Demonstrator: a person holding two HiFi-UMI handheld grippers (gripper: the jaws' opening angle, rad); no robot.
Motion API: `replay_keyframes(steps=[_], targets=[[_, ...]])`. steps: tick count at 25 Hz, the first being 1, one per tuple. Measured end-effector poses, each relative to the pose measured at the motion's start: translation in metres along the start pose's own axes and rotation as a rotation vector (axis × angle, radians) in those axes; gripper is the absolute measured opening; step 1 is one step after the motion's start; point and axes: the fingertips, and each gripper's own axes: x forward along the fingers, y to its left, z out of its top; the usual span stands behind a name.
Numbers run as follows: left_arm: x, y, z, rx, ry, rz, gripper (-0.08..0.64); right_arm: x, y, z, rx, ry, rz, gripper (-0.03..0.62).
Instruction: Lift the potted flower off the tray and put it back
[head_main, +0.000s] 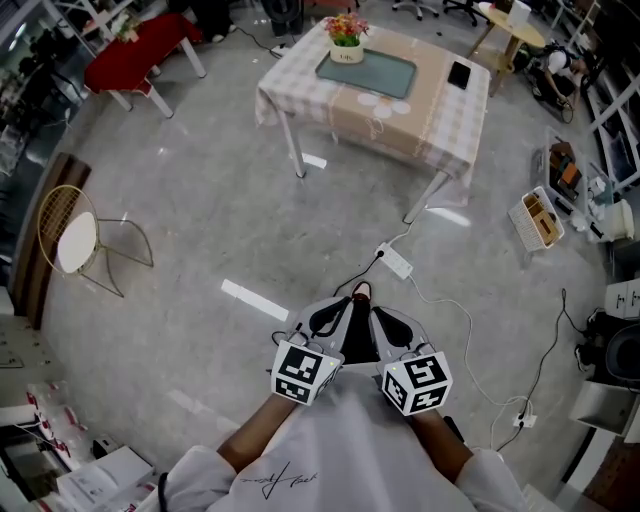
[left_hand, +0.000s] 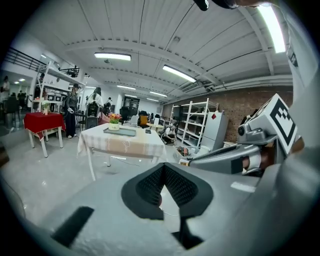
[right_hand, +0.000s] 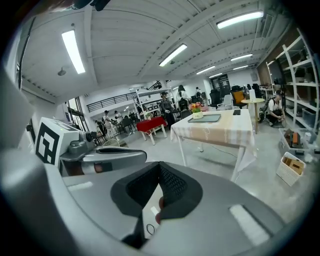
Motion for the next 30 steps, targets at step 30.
replay_keyframes(steps=[30], targets=[[0.162,0.091,0.120,-0.092,-0.053,-0.032,-0.002,0.107,-0.161,0.134,0.153,-0.153,-0.029,0.009]])
